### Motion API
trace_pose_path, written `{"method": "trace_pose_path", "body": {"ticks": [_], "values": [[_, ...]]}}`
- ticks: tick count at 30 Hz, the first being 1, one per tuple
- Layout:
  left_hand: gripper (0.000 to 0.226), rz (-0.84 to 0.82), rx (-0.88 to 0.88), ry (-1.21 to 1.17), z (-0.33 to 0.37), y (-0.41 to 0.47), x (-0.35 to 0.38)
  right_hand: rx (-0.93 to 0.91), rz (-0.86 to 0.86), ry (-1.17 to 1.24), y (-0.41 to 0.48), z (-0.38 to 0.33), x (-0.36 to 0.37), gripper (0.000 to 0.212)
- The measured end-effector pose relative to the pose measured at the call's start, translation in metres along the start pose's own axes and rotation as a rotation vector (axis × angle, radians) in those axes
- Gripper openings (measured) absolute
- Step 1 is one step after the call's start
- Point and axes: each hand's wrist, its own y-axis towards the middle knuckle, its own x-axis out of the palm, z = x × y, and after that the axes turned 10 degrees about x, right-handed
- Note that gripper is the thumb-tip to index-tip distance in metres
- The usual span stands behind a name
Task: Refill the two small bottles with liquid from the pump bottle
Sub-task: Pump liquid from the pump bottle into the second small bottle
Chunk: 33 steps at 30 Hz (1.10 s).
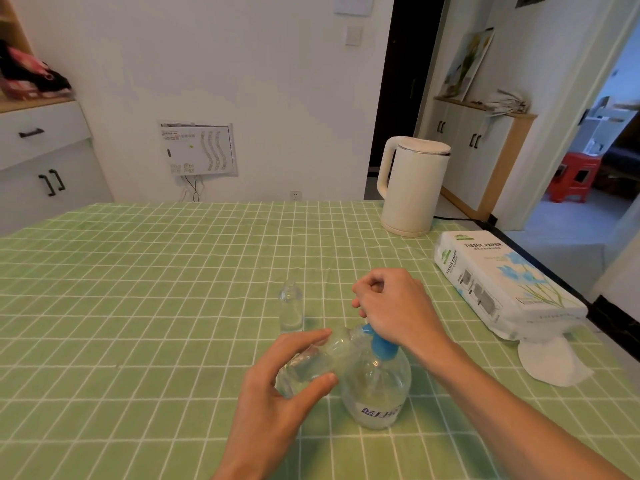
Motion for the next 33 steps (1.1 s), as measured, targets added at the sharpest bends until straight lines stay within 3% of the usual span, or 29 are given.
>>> {"method": "trace_pose_path", "body": {"ticks": [16,27,33], "values": [[0.052,0.023,0.008,-0.032,-0.001,0.0,0.007,0.025,-0.001,0.039,0.0,0.007,0.008,0.029],[0.059,0.015,0.0,-0.029,0.0,0.0,0.004,-0.015,-0.013,-0.112,0.0,-0.005,-0.003,0.025],[0.053,0.031,0.017,-0.035,0.0,0.0,0.004,0.023,-0.034,-0.048,0.002,-0.001,0.001,0.031]]}}
